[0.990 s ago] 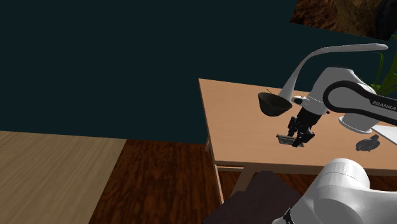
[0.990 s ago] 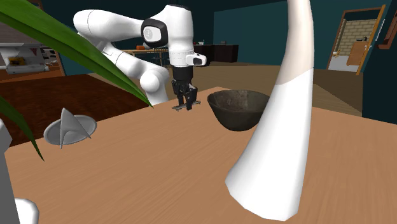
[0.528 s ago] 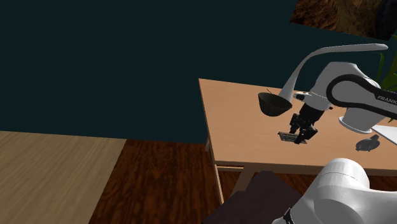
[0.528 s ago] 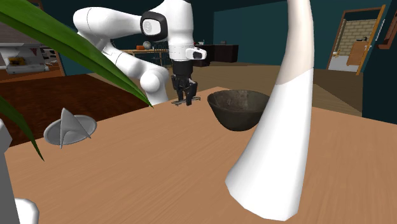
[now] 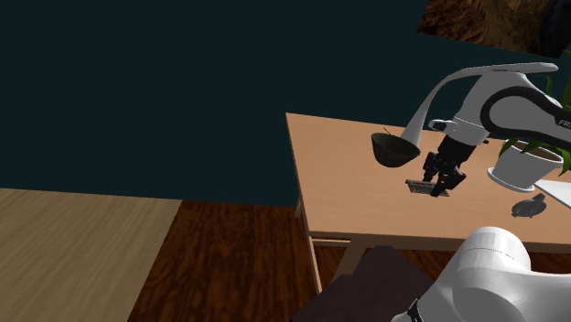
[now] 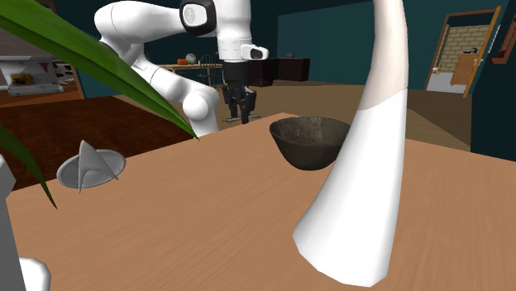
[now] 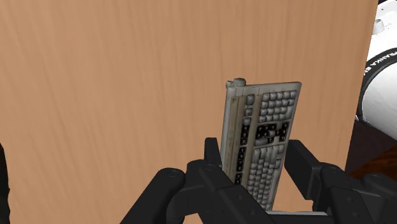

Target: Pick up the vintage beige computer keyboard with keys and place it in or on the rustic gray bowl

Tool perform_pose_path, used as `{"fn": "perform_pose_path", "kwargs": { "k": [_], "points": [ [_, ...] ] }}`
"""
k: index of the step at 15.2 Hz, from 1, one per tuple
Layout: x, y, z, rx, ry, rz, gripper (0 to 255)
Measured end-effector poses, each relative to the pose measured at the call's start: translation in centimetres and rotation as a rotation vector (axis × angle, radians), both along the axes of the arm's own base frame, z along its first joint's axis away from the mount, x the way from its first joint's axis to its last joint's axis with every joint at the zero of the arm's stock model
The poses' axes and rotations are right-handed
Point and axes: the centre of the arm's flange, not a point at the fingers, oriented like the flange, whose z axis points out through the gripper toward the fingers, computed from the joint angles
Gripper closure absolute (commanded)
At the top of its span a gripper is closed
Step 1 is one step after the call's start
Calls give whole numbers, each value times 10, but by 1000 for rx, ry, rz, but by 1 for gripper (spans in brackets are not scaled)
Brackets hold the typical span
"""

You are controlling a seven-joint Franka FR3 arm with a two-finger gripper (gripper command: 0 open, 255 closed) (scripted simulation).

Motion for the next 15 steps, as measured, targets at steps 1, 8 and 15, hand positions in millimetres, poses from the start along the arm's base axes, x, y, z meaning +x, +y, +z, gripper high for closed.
{"fn": "perform_pose_path", "kwargs": {
  "k": [1,8,15],
  "points": [
    [1,0,6,0,0,0,255],
    [0,0,42,0,0,0,255],
    [0,1,80,0,0,0,255]
  ]
}}
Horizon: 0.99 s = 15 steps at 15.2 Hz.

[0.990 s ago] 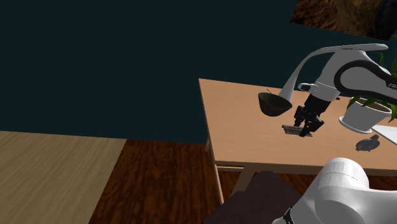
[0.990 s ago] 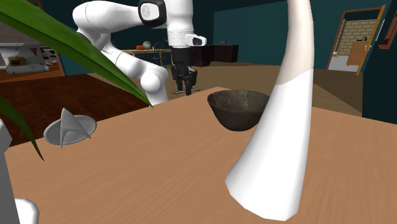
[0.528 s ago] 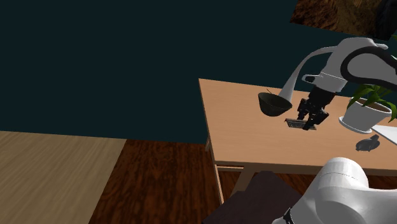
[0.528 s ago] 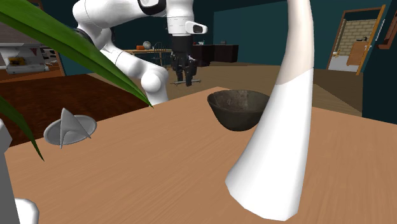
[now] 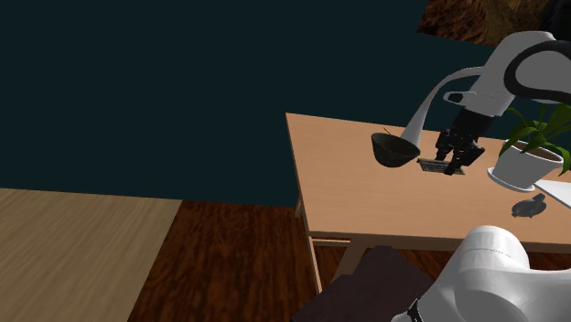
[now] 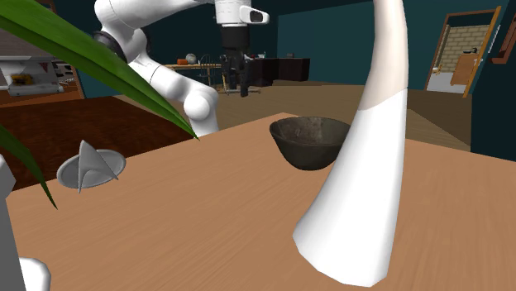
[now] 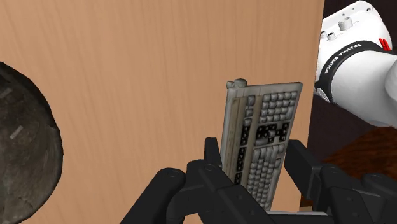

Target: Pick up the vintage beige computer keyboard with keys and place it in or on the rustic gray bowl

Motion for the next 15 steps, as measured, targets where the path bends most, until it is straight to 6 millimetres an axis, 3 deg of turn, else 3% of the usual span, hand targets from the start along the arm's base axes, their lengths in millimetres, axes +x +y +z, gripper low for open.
{"fn": "perform_pose_path", "kwargs": {
  "k": [6,15],
  "points": [
    [4,-6,27,0,0,0,255],
    [97,-71,33,2,0,0,255]
  ]
}}
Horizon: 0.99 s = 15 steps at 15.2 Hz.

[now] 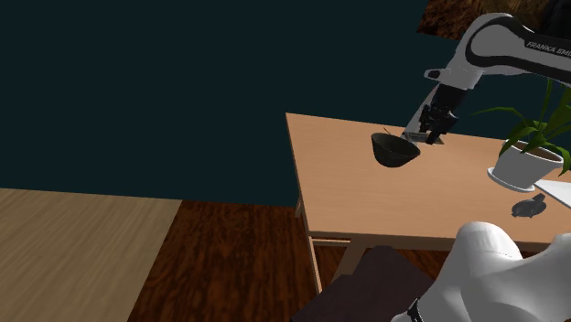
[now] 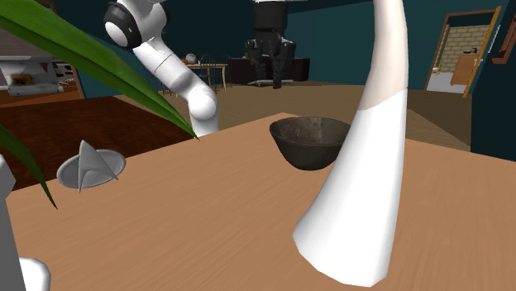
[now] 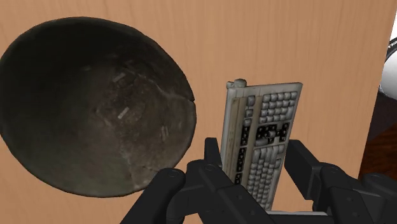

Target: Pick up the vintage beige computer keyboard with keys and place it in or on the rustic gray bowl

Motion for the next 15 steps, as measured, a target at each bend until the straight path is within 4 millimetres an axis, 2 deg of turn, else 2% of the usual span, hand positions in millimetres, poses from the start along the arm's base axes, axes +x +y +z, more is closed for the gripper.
{"fn": "perform_pose_path", "kwargs": {
  "k": [3,9,11,15],
  "points": [
    [31,-28,1,0,0,-1,255],
    [92,-68,4,5,3,0,255],
    [98,-74,-1,0,1,0,255],
    [99,-76,-20,-2,0,0,255]
  ]
}}
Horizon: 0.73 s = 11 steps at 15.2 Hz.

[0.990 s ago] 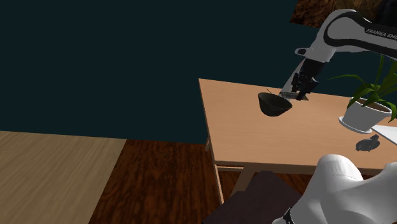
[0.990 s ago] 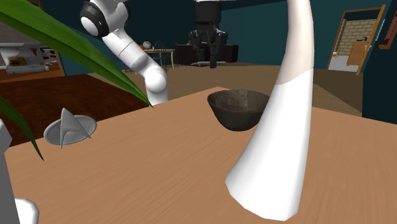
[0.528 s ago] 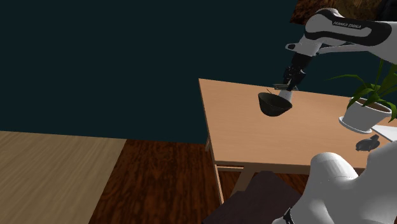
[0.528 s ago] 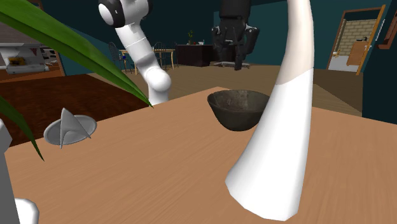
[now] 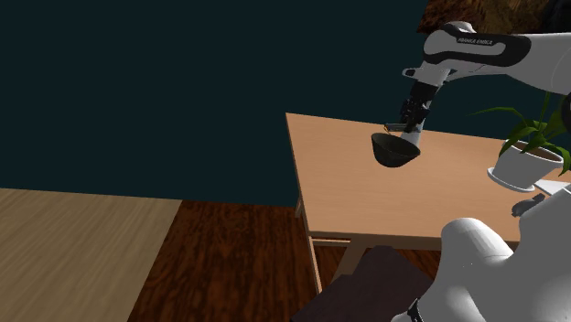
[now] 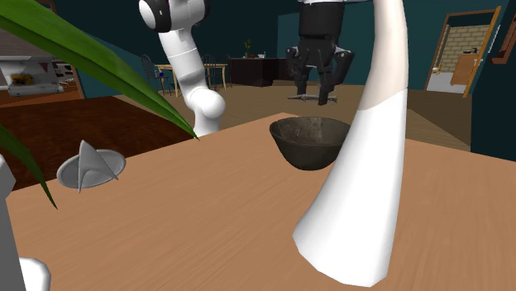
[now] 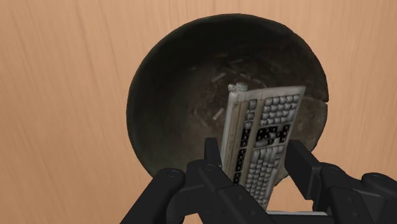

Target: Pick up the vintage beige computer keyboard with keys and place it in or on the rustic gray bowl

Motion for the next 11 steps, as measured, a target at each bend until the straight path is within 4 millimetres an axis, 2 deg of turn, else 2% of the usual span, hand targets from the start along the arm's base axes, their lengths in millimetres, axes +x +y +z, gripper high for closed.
{"fn": "perform_pose_path", "kwargs": {
  "k": [9,11],
  "points": [
    [0,0,-49,0,0,0,255],
    [0,-1,-54,0,0,0,255]
  ]
}}
